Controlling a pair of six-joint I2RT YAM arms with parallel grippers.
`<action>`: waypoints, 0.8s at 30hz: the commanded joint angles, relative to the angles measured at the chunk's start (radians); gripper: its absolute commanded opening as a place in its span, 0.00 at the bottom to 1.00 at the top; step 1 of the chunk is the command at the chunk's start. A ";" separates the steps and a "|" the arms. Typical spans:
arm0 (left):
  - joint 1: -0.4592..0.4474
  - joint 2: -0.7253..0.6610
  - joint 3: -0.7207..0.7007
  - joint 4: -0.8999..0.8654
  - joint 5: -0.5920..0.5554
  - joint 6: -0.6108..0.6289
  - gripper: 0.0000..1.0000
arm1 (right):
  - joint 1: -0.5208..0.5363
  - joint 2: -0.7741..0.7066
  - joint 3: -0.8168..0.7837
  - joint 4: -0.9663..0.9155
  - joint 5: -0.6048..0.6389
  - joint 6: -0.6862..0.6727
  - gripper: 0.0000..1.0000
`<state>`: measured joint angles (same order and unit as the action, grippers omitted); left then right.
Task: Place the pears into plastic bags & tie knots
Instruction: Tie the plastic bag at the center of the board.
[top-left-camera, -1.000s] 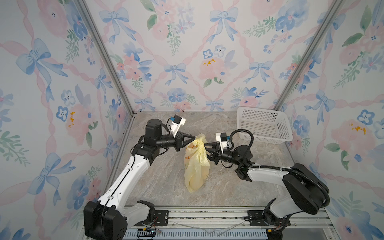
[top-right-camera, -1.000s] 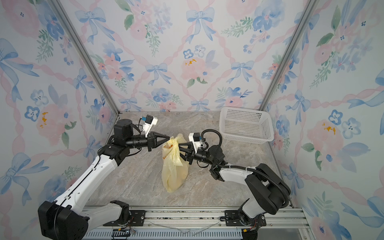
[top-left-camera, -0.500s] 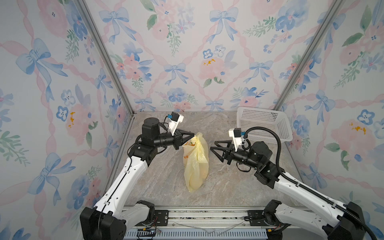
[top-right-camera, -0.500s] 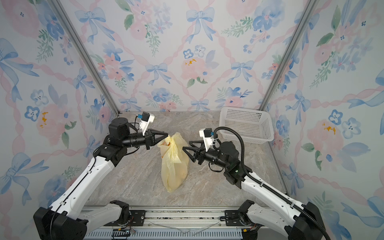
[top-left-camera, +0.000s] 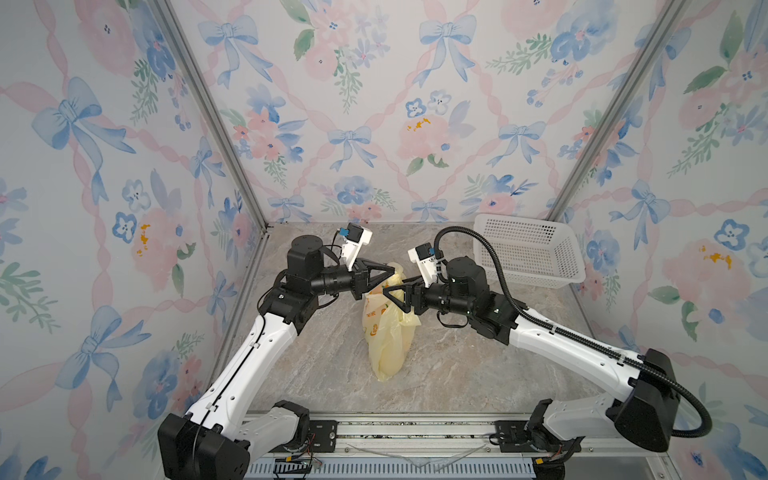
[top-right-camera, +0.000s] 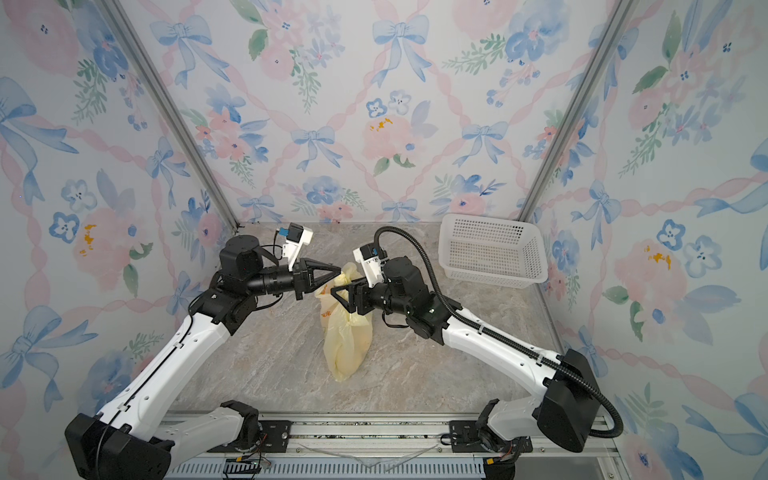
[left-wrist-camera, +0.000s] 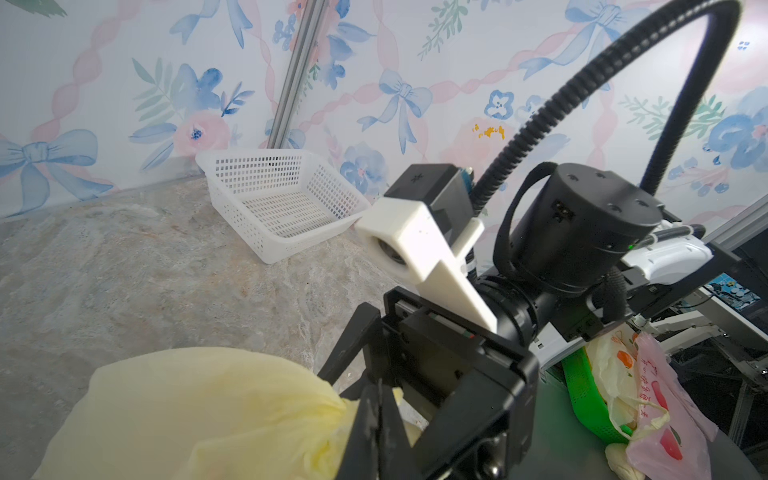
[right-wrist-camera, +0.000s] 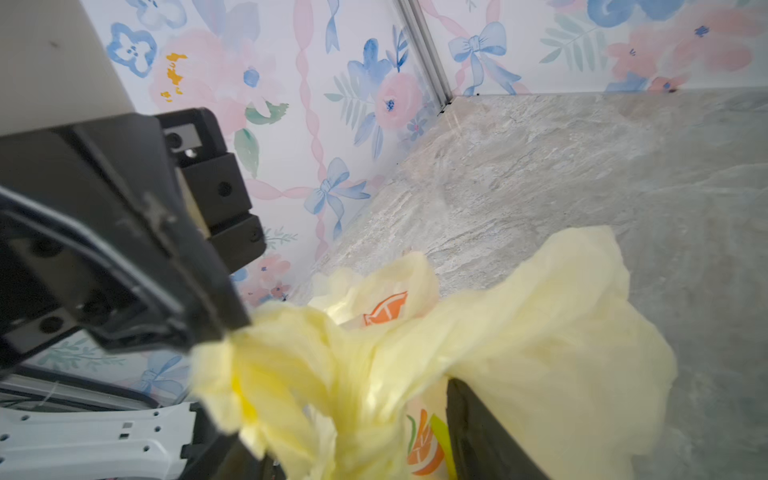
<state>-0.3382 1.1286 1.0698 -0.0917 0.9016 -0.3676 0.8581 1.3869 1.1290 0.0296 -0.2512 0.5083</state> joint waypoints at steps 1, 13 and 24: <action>-0.017 -0.023 -0.001 0.089 -0.005 -0.056 0.00 | -0.007 0.003 0.022 -0.004 0.059 -0.005 0.46; -0.024 -0.023 -0.046 -0.004 -0.112 0.062 0.78 | -0.041 -0.029 -0.029 0.059 0.012 0.019 0.01; -0.028 0.033 -0.059 -0.005 -0.137 0.098 0.08 | -0.040 -0.058 -0.029 0.017 0.009 0.023 0.04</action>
<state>-0.3607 1.1683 1.0172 -0.0860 0.7895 -0.2966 0.8234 1.3785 1.1011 0.0593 -0.2314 0.5243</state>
